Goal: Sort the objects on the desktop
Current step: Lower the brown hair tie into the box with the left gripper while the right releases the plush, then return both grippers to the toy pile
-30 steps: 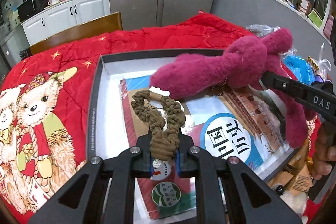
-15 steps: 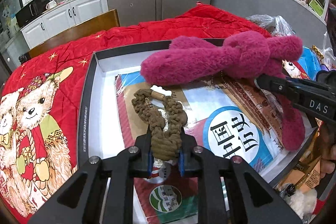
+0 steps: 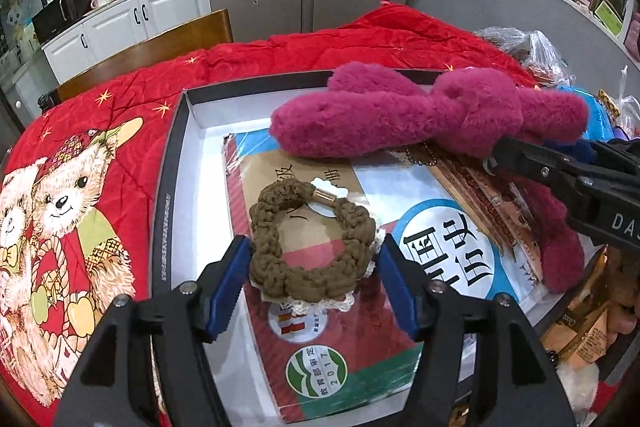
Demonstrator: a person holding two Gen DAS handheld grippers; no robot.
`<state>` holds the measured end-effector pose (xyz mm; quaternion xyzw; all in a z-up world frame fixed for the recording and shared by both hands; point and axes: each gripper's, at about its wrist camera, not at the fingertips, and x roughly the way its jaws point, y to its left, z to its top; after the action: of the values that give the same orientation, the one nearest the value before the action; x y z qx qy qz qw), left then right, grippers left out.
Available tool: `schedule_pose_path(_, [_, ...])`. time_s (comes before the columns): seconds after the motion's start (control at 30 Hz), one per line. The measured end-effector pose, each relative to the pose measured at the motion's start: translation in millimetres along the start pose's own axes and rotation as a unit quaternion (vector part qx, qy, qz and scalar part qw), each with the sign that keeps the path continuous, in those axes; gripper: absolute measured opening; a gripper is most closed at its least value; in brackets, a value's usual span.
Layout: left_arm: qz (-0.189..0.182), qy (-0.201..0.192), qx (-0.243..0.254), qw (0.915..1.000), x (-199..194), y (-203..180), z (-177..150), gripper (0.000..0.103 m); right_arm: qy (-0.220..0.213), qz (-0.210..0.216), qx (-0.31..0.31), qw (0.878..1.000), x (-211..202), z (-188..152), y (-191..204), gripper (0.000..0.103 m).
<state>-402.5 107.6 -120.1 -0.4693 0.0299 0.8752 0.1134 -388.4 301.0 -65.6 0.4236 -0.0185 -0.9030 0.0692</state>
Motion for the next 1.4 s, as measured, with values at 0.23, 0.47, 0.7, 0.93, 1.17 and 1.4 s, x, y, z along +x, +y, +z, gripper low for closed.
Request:
schedule_pose_path(0.23, [-0.008, -0.001, -0.006, 0.9999, -3.3, 1.1, 0.0, 0.065, -0.015, -0.013, -0.011, 1.000, -6.1, 0.4, 3.2, 0.075])
schedule_pose_path(0.47, [-0.009, -0.008, -0.004, 0.9999, -12.1, 0.9, 1.2, 0.065, -0.028, -0.030, -0.021, 0.999, -15.5, 1.6, 4.2, 0.077])
schedule_pose_path(0.7, [-0.013, -0.025, -0.002, 0.9996, -32.5, 1.4, 5.8, 0.065, -0.039, -0.033, -0.030, 0.998, -31.0, 5.4, 6.5, 0.077])
schedule_pose_path(0.93, [-0.014, -0.055, -0.012, 0.9983, -66.8, 7.1, 12.7, 0.065, -0.078, -0.016, -0.018, 0.997, -74.0, 12.6, 4.8, 0.077])
schedule_pose_path(1.17, [-0.035, -0.089, -0.018, 0.9952, -123.2, 9.3, 9.2, 0.065, -0.136, -0.004, 0.000, 0.991, -138.0, 11.0, 1.7, 0.081])
schedule_pose_path(1.4, [-0.037, -0.134, -0.012, 0.9902, -203.7, 7.0, -14.2, 0.069, -0.176, -0.006, 0.009, 0.984, -195.2, -10.2, 7.0, 0.083])
